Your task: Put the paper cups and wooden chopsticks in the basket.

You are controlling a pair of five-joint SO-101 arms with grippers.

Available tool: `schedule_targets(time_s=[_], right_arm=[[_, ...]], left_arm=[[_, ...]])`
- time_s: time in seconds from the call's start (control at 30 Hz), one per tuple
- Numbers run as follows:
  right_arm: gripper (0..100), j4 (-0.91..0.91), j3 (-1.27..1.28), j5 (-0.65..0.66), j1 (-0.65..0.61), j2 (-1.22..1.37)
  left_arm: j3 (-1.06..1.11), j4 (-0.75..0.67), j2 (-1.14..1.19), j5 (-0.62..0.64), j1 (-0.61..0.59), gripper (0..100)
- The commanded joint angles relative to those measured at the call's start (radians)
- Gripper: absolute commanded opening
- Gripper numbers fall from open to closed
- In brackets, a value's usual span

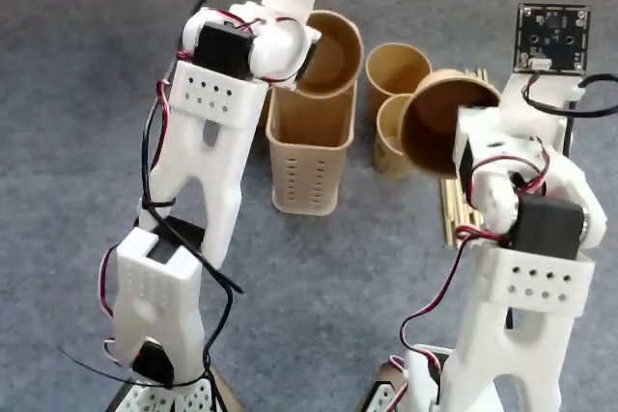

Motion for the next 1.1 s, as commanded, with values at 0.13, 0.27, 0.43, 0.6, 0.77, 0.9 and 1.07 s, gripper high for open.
schedule_targets(time_s=[0.13, 0.27, 0.43, 0.6, 0.77, 0.9, 1.07], right_arm=[[0.4, -0.022, -0.002, -0.008, -0.097, -0.007], [0.4, -0.084, -0.001, -0.014, -0.124, -0.007], [0.4, -0.206, -0.002, -0.017, -0.174, -0.007], [0.4, -0.420, 0.001, -0.094, -0.251, 0.033], [0.4, -0.509, -0.004, -0.094, -0.334, 0.216], [0.4, -0.522, -0.065, -0.100, -0.361, 0.348], [0.4, -0.424, -0.206, -0.100, -0.361, 0.466]], left_arm=[[-0.102, -0.015, -0.042, 0.005, -0.033, 22], [-0.170, -0.012, -0.097, 0.005, -0.067, 22], [-0.226, 0.012, -0.154, 0.009, -0.153, 22], [-0.229, 0.044, -0.166, 0.009, -0.286, 22], [-0.228, 0.057, -0.163, 0.026, -0.470, 22], [-0.223, 0.057, -0.160, 0.043, -0.576, 22], [-0.223, 0.055, -0.160, 0.041, -0.653, 22]])
